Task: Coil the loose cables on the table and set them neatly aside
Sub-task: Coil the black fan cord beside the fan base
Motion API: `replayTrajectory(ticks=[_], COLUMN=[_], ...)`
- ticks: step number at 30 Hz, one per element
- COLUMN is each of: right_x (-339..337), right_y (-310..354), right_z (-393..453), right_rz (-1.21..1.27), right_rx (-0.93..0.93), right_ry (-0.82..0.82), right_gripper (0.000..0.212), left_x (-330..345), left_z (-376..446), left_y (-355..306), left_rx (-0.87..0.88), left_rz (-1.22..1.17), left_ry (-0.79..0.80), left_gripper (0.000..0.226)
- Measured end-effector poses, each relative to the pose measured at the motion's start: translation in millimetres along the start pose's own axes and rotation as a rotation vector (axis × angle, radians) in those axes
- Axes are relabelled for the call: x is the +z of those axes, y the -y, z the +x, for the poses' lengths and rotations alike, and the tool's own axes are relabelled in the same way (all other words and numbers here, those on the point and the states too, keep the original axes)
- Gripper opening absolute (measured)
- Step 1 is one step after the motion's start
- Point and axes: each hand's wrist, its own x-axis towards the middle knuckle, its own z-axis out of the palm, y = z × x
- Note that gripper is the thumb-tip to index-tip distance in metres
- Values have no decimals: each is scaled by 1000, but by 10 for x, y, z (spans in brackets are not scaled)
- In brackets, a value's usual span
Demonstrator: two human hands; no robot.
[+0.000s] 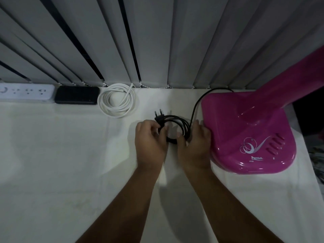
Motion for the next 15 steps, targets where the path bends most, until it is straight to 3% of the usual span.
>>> replayTrajectory(ticks=[2,7,10,15], right_x=[-2,19,22,105], right_y=[-37,-216,-303,-322], right_z=[-113,-100,-72,-78], right_rz=[-39,-253,-380,-482], right_rx=[-85,-317,-354,-329], right_ry=[11,176,199,198], right_gripper=[66,62,60,66], left_x=[-19,-19,-36,-79], left_z=[-61,-188,-200,-195], left_y=[67,176,244,320], left_rx=[114,259,260,268], left_rz=[83,315,504,574], left_ry=[52,270,361,446], left_gripper=[15,52,57,61])
